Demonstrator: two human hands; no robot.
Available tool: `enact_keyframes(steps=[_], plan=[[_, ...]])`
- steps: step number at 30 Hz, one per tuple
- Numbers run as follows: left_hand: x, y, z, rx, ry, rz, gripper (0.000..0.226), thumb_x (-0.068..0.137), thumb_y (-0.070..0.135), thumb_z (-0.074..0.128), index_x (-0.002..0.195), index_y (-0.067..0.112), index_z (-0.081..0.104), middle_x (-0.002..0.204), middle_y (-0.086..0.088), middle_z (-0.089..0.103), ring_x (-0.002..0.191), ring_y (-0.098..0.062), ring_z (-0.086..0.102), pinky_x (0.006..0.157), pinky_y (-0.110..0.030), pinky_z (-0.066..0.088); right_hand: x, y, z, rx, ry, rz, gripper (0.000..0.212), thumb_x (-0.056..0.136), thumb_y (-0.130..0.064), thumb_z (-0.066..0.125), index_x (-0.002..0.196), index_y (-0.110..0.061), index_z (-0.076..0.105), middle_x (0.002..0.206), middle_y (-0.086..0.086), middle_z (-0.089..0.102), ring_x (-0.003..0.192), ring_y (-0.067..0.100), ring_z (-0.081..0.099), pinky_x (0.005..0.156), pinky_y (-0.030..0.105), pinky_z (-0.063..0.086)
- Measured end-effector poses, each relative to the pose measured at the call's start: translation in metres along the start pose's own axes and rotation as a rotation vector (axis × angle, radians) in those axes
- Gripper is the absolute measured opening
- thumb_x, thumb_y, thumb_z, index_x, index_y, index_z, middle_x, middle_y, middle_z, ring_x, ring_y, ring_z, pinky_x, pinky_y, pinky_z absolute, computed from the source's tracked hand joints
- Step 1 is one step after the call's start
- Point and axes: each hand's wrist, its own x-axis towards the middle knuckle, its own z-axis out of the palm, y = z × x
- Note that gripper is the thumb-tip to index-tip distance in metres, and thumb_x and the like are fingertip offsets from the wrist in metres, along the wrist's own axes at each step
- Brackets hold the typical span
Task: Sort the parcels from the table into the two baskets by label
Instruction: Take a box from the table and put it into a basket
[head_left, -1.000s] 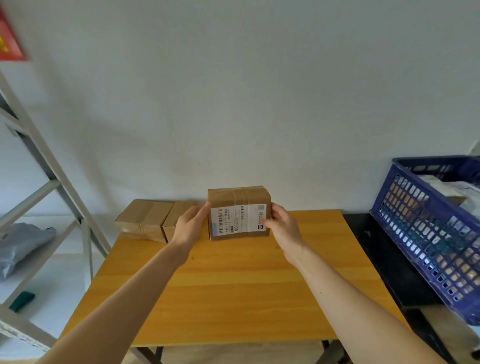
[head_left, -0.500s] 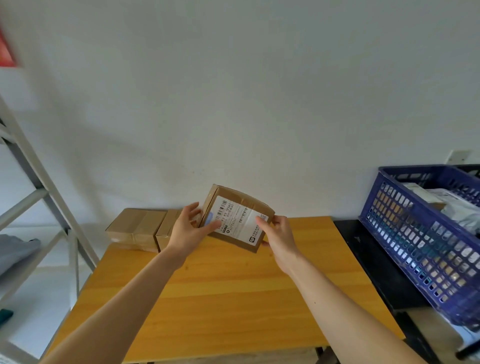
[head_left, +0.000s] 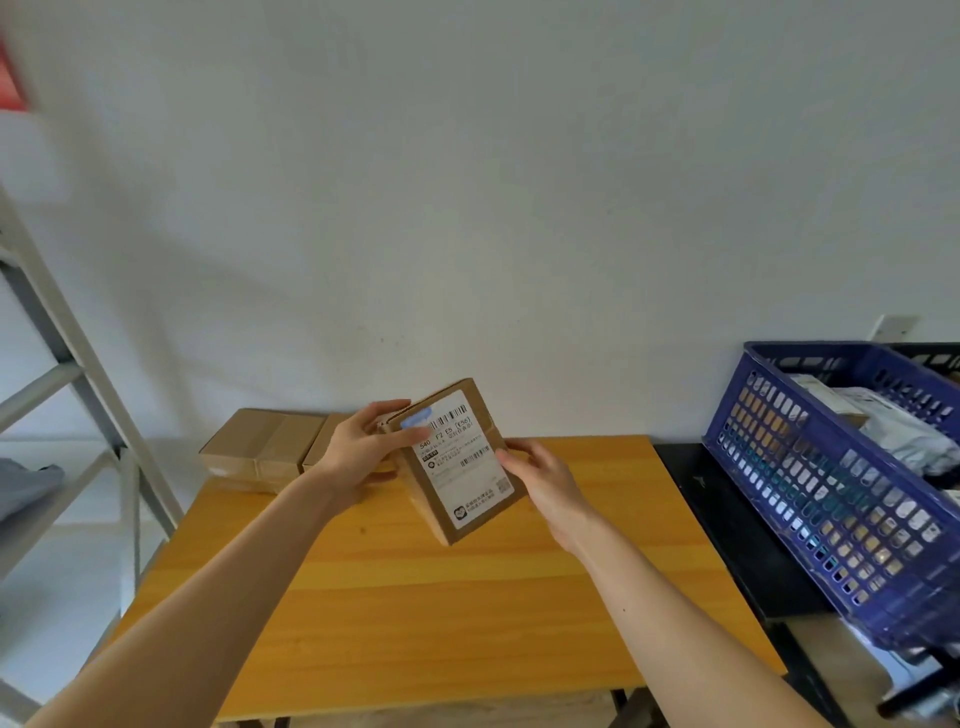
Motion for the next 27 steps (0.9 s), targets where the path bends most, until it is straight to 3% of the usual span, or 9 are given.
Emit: enact_keyframes(steps=[3,5,7,8,12,15,18,21,27], plan=[[0.001,0.003,-0.002,-0.002,-0.009,-0.018,0.067,0.074,0.017,0.081,0.132,0.027,0.048,0.112,-0.011,0.066,0.096,-0.029,0.068,0.084,-0.046,0.055,0.001,0.000,0.001,0.035,-0.060,-0.027,0.035,0.092,-0.025,0.064,0.127,-0.024,0.057,0.123,-0.004,0.066,0.110,0.014,0.063,0.086,0.035,0.053],[0.001,0.004,0.001,-0.070,0.033,-0.009,0.090,0.066,0.021,0.085,0.140,0.019,0.034,0.120,-0.012,0.062,0.102,-0.029,0.066,0.089,-0.047,0.054,0.000,-0.001,0.005,0.057,-0.056,-0.046,0.037,0.093,-0.021,0.062,0.129,-0.027,0.055,0.124,-0.005,0.065,0.110,0.013,0.063,0.089,0.038,0.054],[0.001,0.005,0.004,-0.139,0.054,-0.010,0.115,0.046,0.032,0.093,0.140,0.009,0.032,0.127,-0.015,0.058,0.106,-0.029,0.065,0.092,-0.048,0.054,-0.003,-0.003,0.010,0.102,-0.038,-0.052,0.037,0.095,-0.020,0.060,0.131,-0.028,0.052,0.122,-0.006,0.064,0.104,0.009,0.065,0.077,0.031,0.055],[0.000,0.003,0.006,-0.150,0.043,-0.005,0.115,0.041,0.034,0.094,0.137,0.007,0.035,0.128,-0.016,0.058,0.106,-0.029,0.065,0.092,-0.049,0.054,-0.004,-0.004,0.012,0.119,-0.026,-0.049,0.037,0.096,-0.020,0.059,0.131,-0.030,0.051,0.121,-0.007,0.064,0.101,0.007,0.064,0.070,0.026,0.052],[-0.010,-0.006,0.011,-0.110,-0.083,-0.026,0.083,0.066,0.017,0.083,0.136,0.024,0.038,0.125,-0.005,0.062,0.107,-0.029,0.065,0.087,-0.057,0.053,-0.004,-0.006,0.015,0.115,0.001,-0.045,0.041,0.096,-0.019,0.059,0.132,-0.036,0.048,0.117,-0.005,0.066,0.097,0.003,0.063,0.065,0.023,0.046],[-0.011,-0.014,0.007,-0.116,-0.124,-0.013,0.084,0.071,0.012,0.080,0.139,0.039,0.038,0.124,0.001,0.065,0.110,-0.028,0.064,0.089,-0.058,0.051,-0.003,-0.005,0.014,0.113,0.012,-0.064,0.042,0.094,-0.018,0.061,0.130,-0.037,0.051,0.117,-0.004,0.066,0.105,0.011,0.064,0.077,0.033,0.053],[-0.011,-0.017,0.006,-0.141,-0.080,0.030,0.071,0.075,0.008,0.077,0.133,0.033,0.045,0.124,0.003,0.064,0.106,-0.024,0.066,0.085,-0.051,0.055,-0.002,-0.003,0.014,0.155,0.026,-0.103,0.041,0.092,-0.012,0.062,0.127,-0.032,0.055,0.120,-0.007,0.066,0.112,0.017,0.063,0.094,0.047,0.053],[-0.008,-0.023,0.008,-0.122,-0.039,0.056,0.059,0.078,0.004,0.076,0.127,0.024,0.050,0.120,0.007,0.064,0.101,-0.020,0.067,0.081,-0.045,0.057,-0.004,0.000,0.014,0.164,0.041,-0.120,0.042,0.091,-0.008,0.062,0.128,-0.028,0.056,0.122,-0.010,0.065,0.114,0.015,0.062,0.096,0.046,0.052],[-0.002,-0.043,0.015,-0.087,-0.058,0.022,0.069,0.077,0.008,0.078,0.137,0.020,0.047,0.130,0.006,0.059,0.108,-0.021,0.064,0.089,-0.048,0.055,-0.013,0.020,0.005,0.141,0.116,-0.072,0.041,0.090,-0.010,0.065,0.127,-0.027,0.057,0.126,-0.010,0.063,0.117,0.017,0.060,0.095,0.044,0.053]])
